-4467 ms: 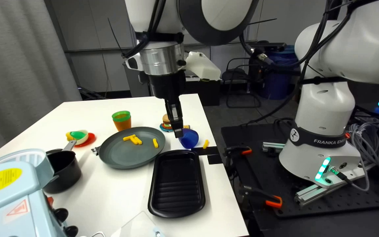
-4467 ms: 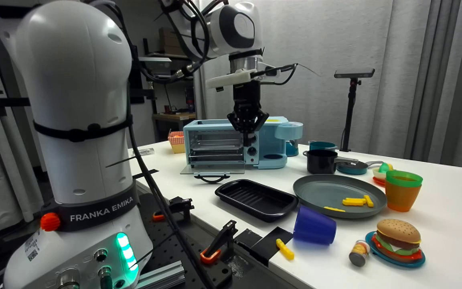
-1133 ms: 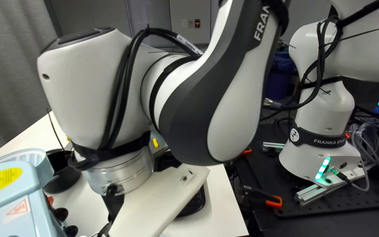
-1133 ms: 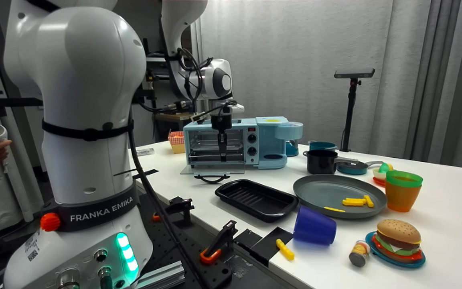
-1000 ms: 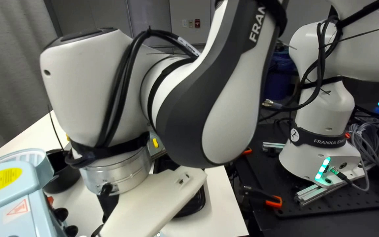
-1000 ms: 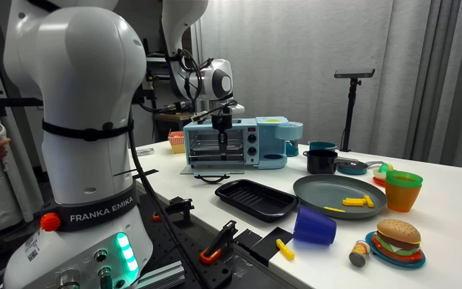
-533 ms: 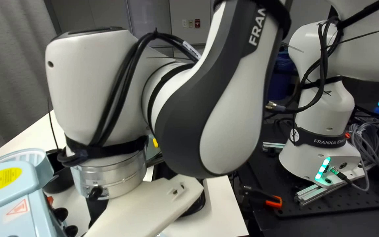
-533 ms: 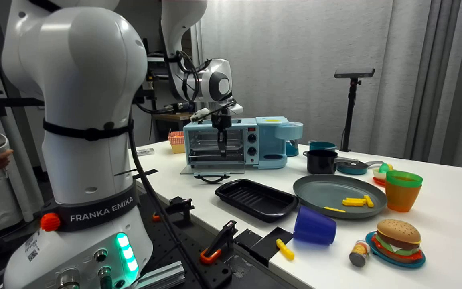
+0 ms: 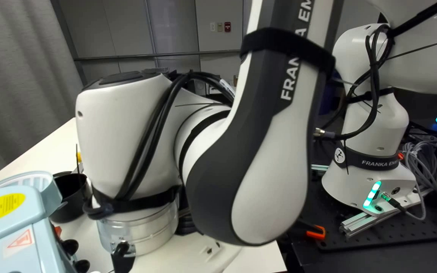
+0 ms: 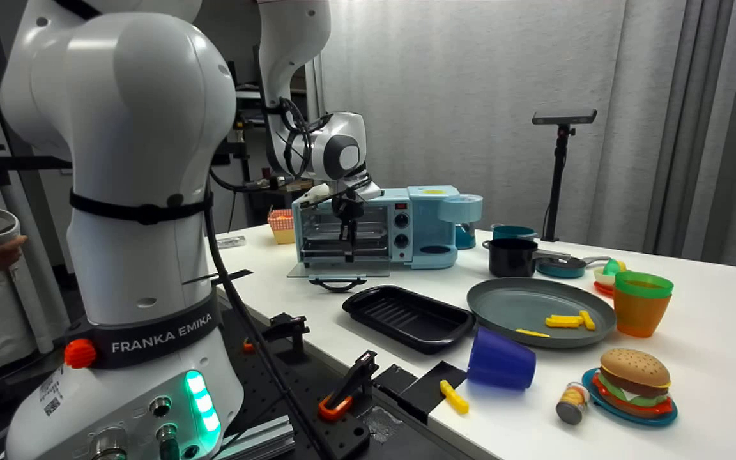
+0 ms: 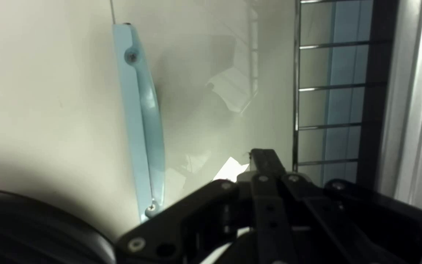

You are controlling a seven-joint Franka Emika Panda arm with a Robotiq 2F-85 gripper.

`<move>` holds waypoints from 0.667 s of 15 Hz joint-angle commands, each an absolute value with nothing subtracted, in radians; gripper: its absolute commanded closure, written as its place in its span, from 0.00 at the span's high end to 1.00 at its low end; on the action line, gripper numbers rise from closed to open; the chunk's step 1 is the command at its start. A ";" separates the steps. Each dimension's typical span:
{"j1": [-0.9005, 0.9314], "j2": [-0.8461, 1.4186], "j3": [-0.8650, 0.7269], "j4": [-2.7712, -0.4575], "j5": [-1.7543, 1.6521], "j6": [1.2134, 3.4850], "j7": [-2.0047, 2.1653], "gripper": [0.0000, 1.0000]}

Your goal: Push in the wire rack and close the oven door

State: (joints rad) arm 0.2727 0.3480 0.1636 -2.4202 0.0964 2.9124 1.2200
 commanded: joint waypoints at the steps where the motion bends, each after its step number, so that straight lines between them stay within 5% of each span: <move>1: 0.286 0.360 0.160 -2.407 0.145 2.943 1.186 0.00; 10: 0.256 0.353 0.206 -2.393 0.209 3.017 1.155 0.00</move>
State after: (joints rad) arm 0.2729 0.3355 0.1707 -2.4083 0.1315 2.9571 1.2069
